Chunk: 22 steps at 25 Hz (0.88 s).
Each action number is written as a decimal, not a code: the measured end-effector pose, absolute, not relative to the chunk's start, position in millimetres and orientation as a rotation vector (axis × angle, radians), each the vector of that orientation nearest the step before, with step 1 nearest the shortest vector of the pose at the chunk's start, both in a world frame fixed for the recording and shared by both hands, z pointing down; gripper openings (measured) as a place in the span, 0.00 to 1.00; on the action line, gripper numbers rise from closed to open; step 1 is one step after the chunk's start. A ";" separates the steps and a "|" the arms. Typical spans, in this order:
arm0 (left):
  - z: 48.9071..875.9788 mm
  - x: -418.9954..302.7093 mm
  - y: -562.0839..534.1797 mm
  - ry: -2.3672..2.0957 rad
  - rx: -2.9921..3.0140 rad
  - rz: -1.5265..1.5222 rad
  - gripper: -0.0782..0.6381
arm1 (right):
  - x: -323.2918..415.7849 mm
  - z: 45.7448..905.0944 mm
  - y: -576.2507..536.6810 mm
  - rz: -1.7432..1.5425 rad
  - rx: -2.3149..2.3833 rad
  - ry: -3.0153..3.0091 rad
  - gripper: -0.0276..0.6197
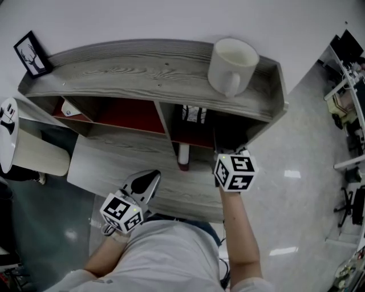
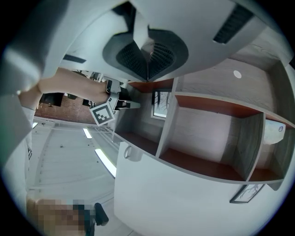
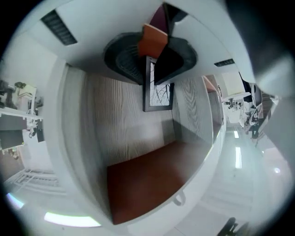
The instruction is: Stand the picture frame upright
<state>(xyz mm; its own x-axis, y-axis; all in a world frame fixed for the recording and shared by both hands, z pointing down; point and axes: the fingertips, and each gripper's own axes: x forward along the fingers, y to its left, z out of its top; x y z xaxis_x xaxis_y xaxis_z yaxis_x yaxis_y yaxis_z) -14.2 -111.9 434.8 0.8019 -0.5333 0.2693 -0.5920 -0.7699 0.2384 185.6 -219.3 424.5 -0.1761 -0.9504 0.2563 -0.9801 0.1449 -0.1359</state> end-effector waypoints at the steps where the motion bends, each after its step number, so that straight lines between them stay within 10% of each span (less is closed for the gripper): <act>1: 434.2 -10.3 -112.0 -0.845 2.685 0.263 0.13 | 185.8 422.7 -213.4 0.421 1.950 -2.299 0.16; 22: 423.8 43.5 -114.4 -0.652 2.767 0.239 0.13 | 167.1 404.9 -106.2 0.370 1.993 -2.364 0.13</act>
<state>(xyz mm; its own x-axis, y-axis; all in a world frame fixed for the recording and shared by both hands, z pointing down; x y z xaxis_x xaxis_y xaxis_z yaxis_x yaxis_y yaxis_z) 43.5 -114.4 423.8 0.8840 -0.4101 0.2245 -0.4579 -0.8564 0.2386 167.1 -106.2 404.9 -0.1804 -0.9683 0.1728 -0.9748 0.1527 -0.1625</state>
